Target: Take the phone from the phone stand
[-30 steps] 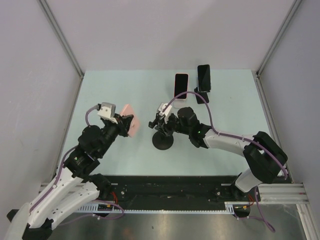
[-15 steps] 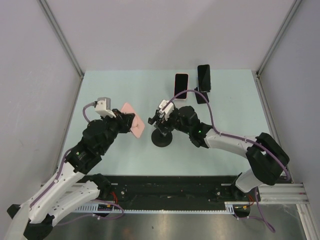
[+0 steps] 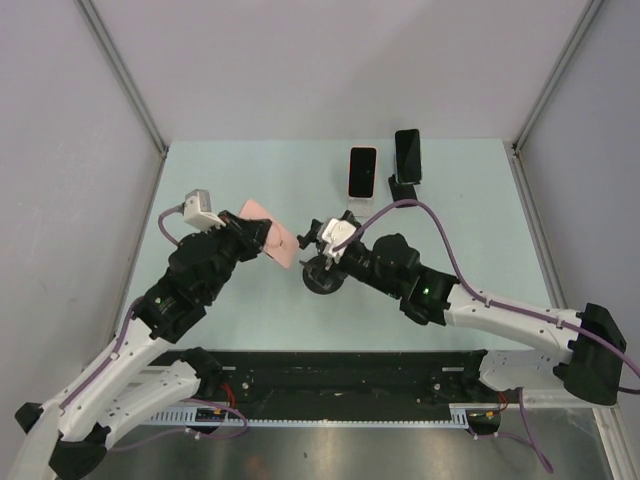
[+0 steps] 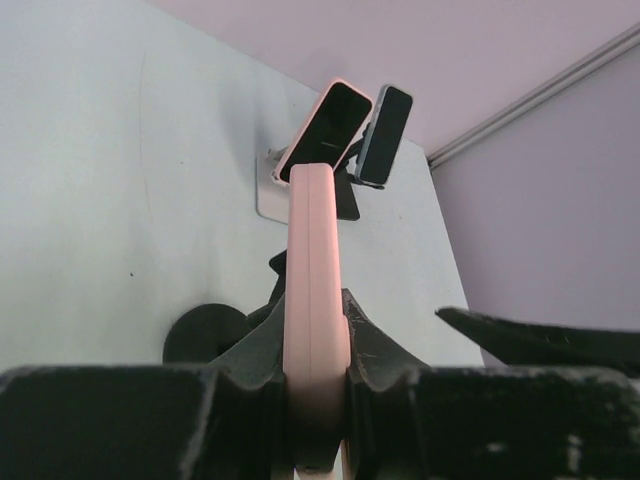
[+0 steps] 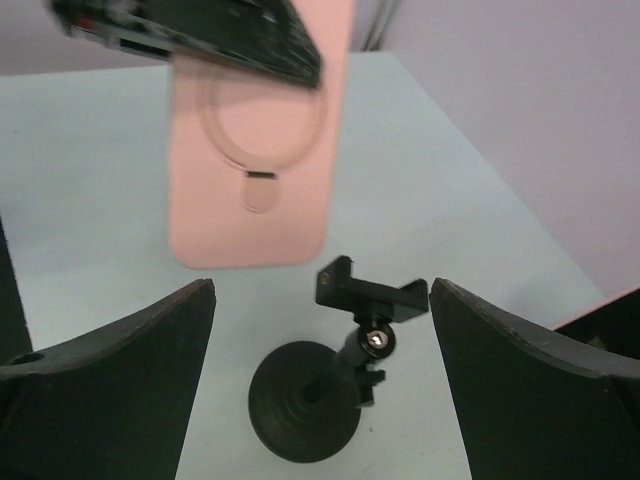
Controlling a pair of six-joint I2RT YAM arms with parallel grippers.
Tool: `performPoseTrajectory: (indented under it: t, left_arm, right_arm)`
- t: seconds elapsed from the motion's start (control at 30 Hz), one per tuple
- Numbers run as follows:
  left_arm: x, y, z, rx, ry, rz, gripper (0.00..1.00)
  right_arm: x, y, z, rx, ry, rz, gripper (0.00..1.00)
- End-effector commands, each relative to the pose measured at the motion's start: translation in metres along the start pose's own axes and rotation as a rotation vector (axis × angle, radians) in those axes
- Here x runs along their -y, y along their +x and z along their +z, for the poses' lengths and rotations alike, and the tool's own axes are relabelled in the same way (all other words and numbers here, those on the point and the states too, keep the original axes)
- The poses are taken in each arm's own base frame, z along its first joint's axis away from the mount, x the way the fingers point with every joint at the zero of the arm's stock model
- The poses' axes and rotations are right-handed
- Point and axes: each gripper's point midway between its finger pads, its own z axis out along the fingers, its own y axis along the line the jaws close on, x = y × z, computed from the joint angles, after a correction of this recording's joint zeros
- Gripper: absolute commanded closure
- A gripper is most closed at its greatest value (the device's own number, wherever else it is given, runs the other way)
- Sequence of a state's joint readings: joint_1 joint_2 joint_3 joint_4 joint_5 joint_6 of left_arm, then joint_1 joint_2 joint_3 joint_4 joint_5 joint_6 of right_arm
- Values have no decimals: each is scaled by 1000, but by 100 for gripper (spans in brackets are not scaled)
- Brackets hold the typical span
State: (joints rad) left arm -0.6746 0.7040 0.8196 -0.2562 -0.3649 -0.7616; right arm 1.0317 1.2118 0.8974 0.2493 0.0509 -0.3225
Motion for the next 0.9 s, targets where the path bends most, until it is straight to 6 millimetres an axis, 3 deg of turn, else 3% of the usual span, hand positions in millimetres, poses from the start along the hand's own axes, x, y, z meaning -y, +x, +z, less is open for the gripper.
performPoseTrajectory:
  t: [0.0,0.07,0.1,0.27,0.53,0.73,0.83,0.87]
  left_arm:
    - [33,-39,-6,99,73,-200,100]
    - [33,-37,-5,94,72,-221,100]
    - [35,-34,-5,85,76,-245,99]
    - [44,-28,-7,51,104,-294,100]
    - [47,-23,-13,45,112,-346,100]
    - [49,-19,-13,30,116,-366,100]
    - [49,-17,-12,27,115,-367,100]
    - [49,-17,-13,26,114,-368,100]
  right_arm:
    - [-20,-32,-6,69,19,-102,6]
    - [-27,-37,-4,83,40,-152,6]
    - [-41,-40,-3,93,23,-169,6]
    - [-50,-38,11,96,155,-282,6]
    - [-34,-37,18,96,420,-417,11]
    - [-31,-32,20,94,540,-521,23]
    - [-31,-33,18,108,577,-532,31]
    - [-31,-32,18,104,582,-554,38]
